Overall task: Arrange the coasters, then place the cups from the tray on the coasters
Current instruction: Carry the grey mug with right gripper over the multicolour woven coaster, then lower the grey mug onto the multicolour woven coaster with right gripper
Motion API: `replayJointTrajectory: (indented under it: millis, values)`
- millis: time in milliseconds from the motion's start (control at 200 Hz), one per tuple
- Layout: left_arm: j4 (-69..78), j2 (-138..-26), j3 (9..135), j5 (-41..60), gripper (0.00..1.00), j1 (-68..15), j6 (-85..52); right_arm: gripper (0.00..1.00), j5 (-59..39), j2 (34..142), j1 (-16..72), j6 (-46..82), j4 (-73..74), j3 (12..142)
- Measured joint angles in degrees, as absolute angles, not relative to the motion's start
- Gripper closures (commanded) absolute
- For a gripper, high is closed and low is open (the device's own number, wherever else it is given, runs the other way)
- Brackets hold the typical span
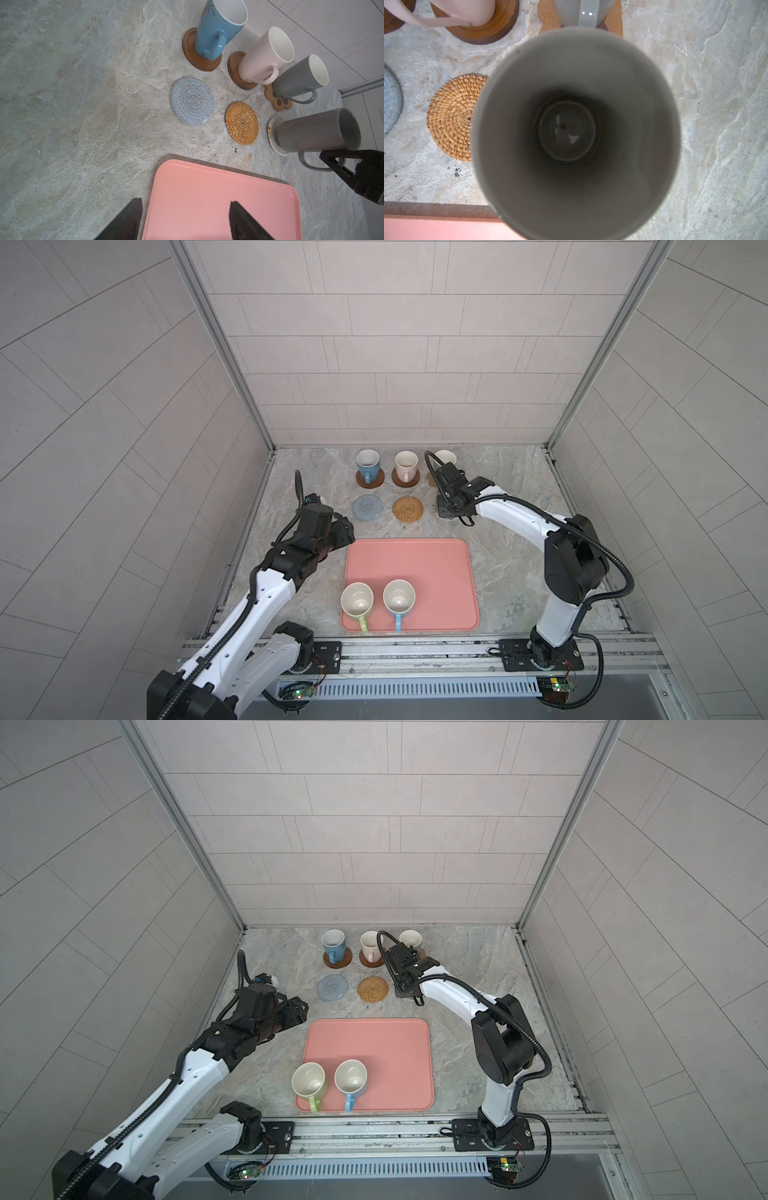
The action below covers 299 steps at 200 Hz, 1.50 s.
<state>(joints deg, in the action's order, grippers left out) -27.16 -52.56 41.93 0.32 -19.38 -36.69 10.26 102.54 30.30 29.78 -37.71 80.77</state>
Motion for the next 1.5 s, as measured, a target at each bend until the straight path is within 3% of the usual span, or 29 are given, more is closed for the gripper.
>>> replayJointTrajectory:
  millis: [1496]
  values:
    - [-28.49, -50.65, 41.63, 0.43, 0.27, -19.38, -37.15, 0.95, 9.89, 105.41, 29.06, 31.35, -36.38, 80.88]
